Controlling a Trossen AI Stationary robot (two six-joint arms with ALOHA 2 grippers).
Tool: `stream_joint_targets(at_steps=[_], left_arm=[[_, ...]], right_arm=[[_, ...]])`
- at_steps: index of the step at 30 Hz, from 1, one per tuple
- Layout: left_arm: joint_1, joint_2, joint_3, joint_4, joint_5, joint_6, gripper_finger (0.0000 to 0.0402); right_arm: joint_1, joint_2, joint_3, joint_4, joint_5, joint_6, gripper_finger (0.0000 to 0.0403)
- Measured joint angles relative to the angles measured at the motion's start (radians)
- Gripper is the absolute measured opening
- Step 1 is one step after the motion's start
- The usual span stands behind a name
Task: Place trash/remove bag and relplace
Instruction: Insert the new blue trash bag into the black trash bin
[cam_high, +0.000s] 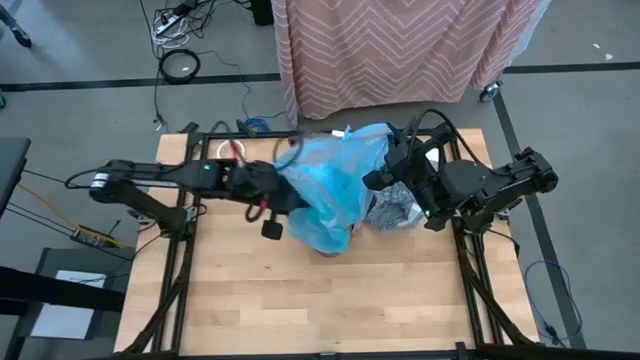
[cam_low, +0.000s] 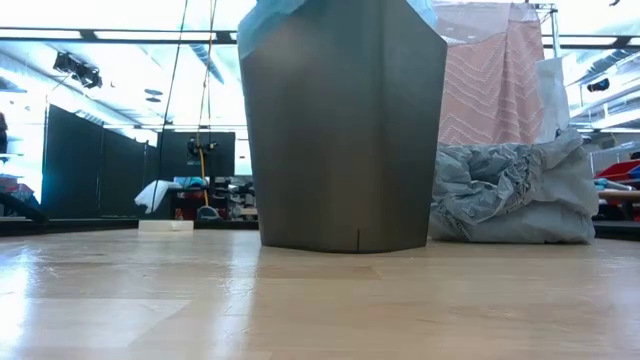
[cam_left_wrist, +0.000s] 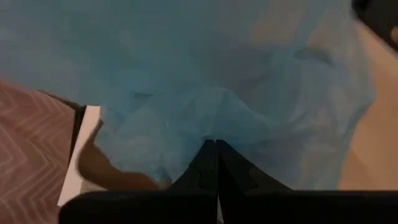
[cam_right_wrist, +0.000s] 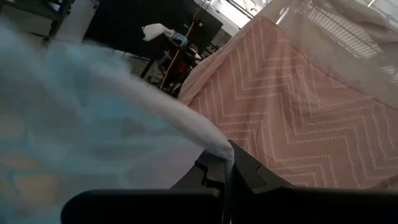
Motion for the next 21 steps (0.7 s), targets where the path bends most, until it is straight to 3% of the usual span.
stream_joint_targets(at_steps=[15,21], left_arm=[[0.072,0.197,0.000,0.027,0.001,0.096,0.0001],[0.105,0.241,0.004,0.028,0.102,0.094,0.0001]], right_arm=[[0.000,0.000,0.000,-0.002,-0.002,0.000,0.0000],[-0.001,0.000,0.000,-0.004,-0.029,0.009,0.0000]])
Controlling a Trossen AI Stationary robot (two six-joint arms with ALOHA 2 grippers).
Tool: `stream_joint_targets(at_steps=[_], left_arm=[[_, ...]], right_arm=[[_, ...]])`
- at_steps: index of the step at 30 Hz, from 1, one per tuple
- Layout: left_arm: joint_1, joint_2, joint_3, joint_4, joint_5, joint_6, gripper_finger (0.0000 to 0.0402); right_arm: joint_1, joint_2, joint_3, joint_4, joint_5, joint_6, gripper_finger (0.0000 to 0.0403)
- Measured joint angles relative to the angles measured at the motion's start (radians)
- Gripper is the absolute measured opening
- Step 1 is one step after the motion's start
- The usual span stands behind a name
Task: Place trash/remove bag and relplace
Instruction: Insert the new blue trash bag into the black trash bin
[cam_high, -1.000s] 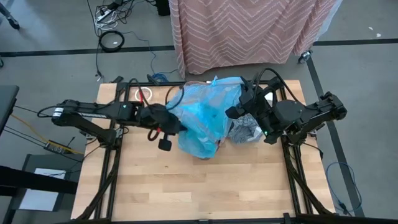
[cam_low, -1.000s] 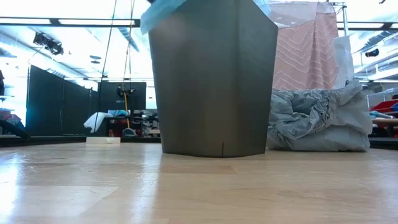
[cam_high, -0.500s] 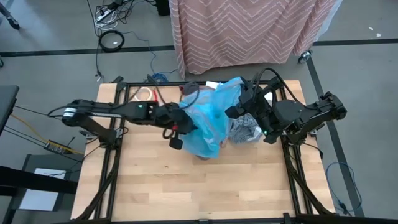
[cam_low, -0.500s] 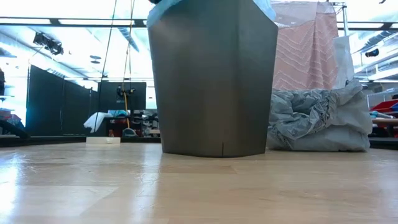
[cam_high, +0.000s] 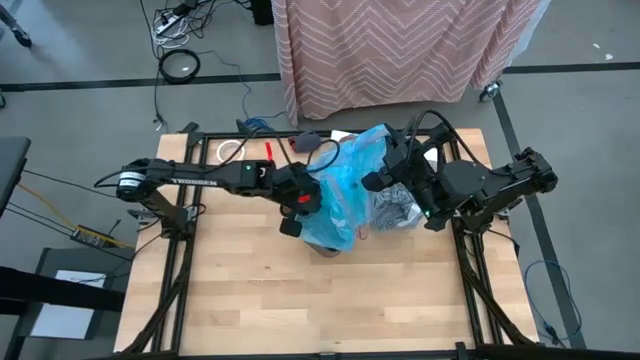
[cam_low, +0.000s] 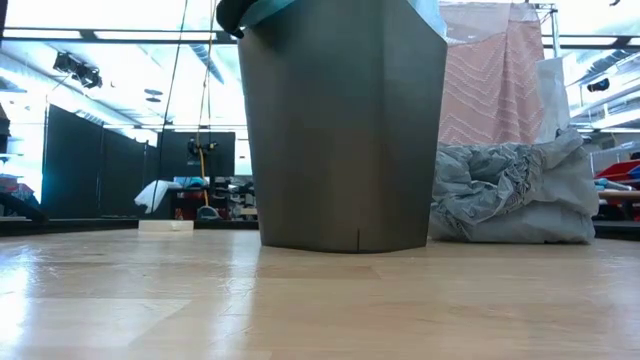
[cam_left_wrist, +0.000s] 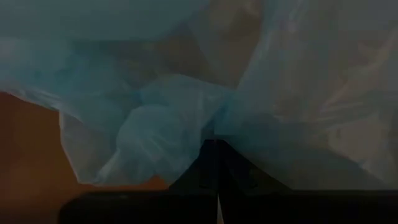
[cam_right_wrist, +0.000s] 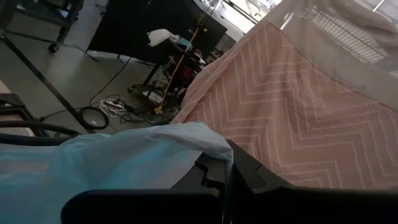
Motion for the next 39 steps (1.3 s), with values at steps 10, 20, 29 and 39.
stream_joint_targets(at_steps=[10,20,29,39], left_arm=[[0.023,0.003,0.106,-0.203,-0.082,-0.038,0.0002],[0.012,-0.003,0.294,-0.428,-0.141,0.001,0.0038],[0.006,-0.014,0.299,-0.450,-0.323,0.055,0.0098],[-0.019,-0.051,0.300,-0.530,-0.322,0.025,0.0102]], right_arm=[[0.000,0.000,0.000,-0.017,0.001,0.015,0.0000],[0.000,0.000,0.000,-0.027,0.011,0.024,0.0000],[0.000,0.000,0.000,-0.075,0.019,0.058,0.0000],[-0.020,0.000,0.000,-0.101,0.032,0.076,0.0000]])
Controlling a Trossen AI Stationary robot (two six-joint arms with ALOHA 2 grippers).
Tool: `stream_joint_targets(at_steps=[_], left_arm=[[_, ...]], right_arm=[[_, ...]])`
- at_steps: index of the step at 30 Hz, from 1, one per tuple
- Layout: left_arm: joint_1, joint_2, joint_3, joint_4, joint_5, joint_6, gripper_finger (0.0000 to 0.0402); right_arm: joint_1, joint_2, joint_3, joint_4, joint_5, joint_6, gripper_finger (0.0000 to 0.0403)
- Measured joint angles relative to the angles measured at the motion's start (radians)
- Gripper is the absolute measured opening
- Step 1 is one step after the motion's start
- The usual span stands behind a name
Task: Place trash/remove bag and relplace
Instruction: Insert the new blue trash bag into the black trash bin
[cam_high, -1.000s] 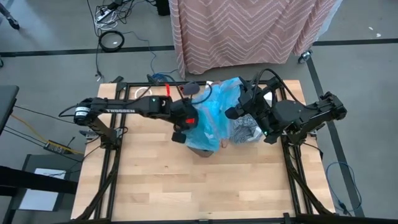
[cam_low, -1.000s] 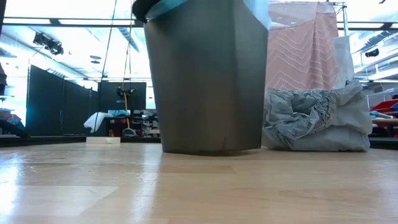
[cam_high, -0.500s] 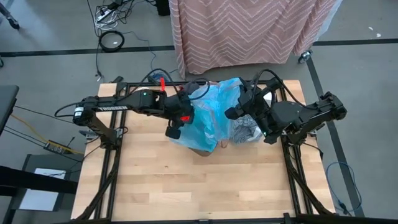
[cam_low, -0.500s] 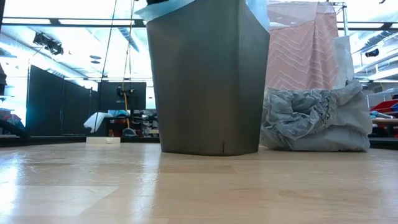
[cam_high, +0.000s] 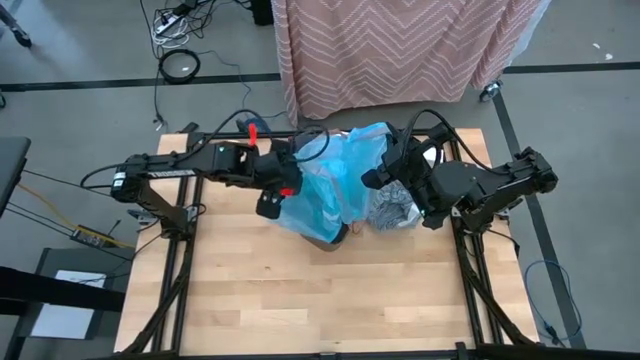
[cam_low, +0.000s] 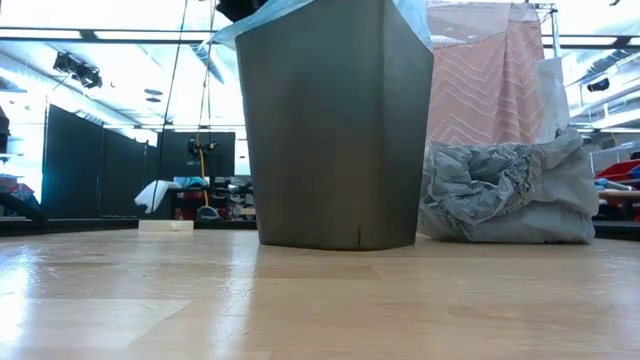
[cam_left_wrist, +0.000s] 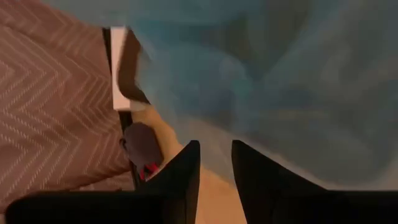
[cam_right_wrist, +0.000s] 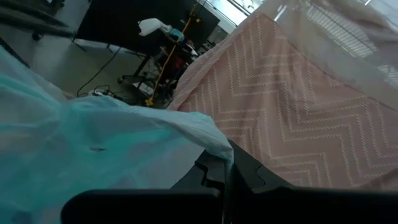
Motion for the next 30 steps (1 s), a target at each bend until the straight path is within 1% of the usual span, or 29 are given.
stream_joint_targets(at_steps=[4,8,10,15,16,19,22,24,27,28,30], left_arm=[[-0.006,-0.004,0.000,-0.058,-0.045,-0.026,0.0102],[-0.004,-0.005,0.000,-0.084,-0.160,-0.053,0.0102],[-0.004,-0.010,0.000,-0.094,-0.194,-0.064,0.0102],[-0.005,-0.034,0.036,-0.084,-0.196,-0.079,0.0102],[-0.005,-0.039,0.045,-0.080,-0.184,-0.085,0.0101],[-0.004,-0.068,0.079,-0.072,-0.106,-0.110,0.0101],[-0.005,-0.123,0.091,-0.077,-0.046,-0.153,0.0101],[-0.005,-0.157,0.094,-0.086,0.021,-0.197,0.0101],[-0.021,-0.195,0.070,-0.115,0.160,-0.257,0.0101],[-0.037,-0.205,0.051,-0.115,0.180,-0.264,0.0101],[-0.077,-0.208,0.007,-0.116,0.190,-0.276,0.0101]], right_arm=[[0.000,0.000,0.000,-0.002,0.000,0.008,0.0000],[-0.001,0.000,0.000,-0.010,-0.001,0.019,0.0000],[-0.004,0.000,0.000,-0.010,0.000,0.021,0.0000],[-0.005,0.000,0.000,-0.019,0.000,0.022,0.0000],[-0.005,0.000,0.000,-0.028,-0.001,0.028,0.0000],[-0.005,0.000,0.000,-0.061,-0.001,0.051,0.0000],[-0.005,0.000,0.000,-0.073,-0.001,0.063,0.0000],[-0.005,0.000,0.000,-0.085,-0.001,0.071,0.0000],[-0.005,0.000,0.000,-0.085,-0.001,0.072,0.0000],[-0.005,0.000,0.000,-0.085,-0.002,0.072,0.0000],[-0.005,0.000,0.000,-0.085,-0.004,0.072,0.0000]])
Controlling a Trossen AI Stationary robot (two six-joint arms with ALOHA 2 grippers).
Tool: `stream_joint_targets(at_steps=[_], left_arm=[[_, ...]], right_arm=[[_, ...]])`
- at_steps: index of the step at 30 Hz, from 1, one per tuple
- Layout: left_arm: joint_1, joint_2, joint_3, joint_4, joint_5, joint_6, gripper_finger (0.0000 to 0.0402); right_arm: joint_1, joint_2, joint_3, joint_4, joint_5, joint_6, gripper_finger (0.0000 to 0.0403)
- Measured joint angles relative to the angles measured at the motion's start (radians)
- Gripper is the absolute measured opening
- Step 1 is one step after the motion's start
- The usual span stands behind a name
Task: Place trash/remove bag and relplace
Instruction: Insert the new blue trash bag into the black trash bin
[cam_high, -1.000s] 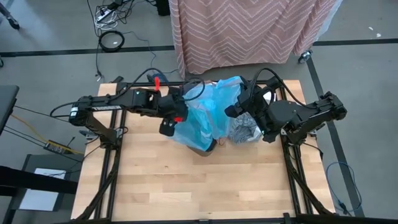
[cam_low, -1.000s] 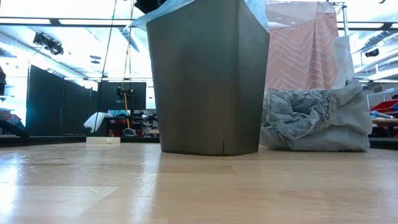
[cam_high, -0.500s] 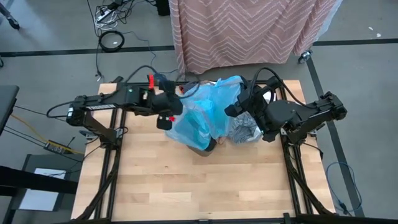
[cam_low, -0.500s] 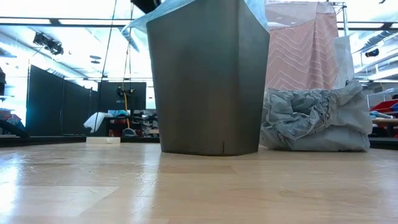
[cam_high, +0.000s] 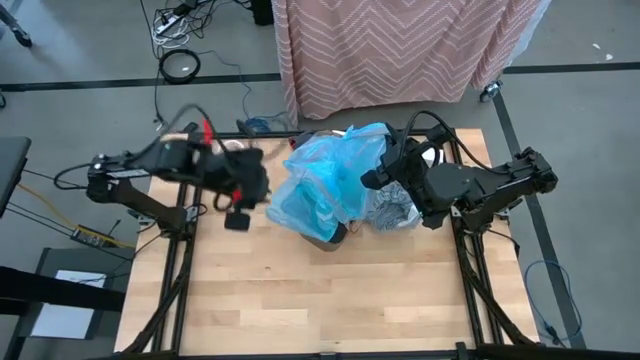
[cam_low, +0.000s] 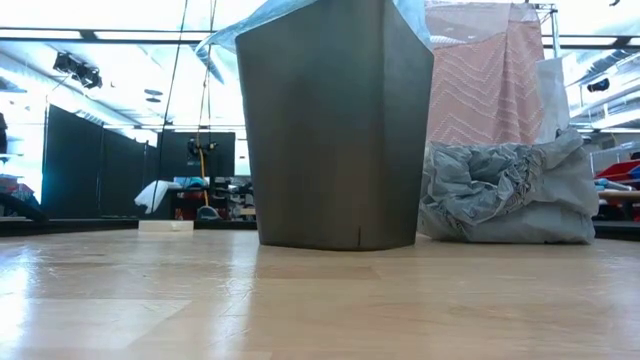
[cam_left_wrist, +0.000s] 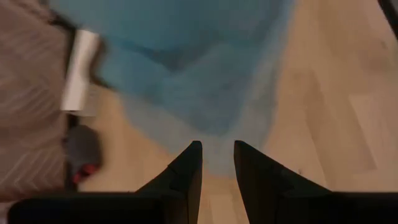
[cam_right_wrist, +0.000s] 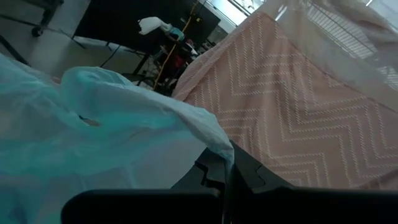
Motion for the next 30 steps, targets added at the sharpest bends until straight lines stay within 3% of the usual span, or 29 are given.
stream_joint_targets(at_steps=[3,9,12,15,23,30], left_arm=[[-0.050,0.008,-0.077,0.045,-0.013,0.000,0.0101],[-0.093,0.018,-0.237,0.337,0.045,0.038,0.0101],[-0.090,0.018,-0.271,0.344,-0.004,0.064,0.0101],[-0.072,0.036,-0.279,0.373,-0.081,0.089,0.0101],[0.014,0.050,-0.277,0.497,-0.077,0.173,0.0101],[0.078,0.094,-0.275,0.537,0.065,0.151,0.0097]], right_arm=[[0.000,0.000,0.000,0.000,0.000,0.000,0.0000],[0.000,0.000,0.000,0.002,0.001,0.001,0.0000],[0.000,0.000,0.000,0.002,0.001,0.001,0.0000],[0.003,0.000,0.000,0.002,0.000,0.001,0.0000],[0.000,0.000,0.000,0.002,-0.010,0.001,0.0000],[-0.005,0.000,0.000,0.002,-0.023,-0.002,0.0000]])
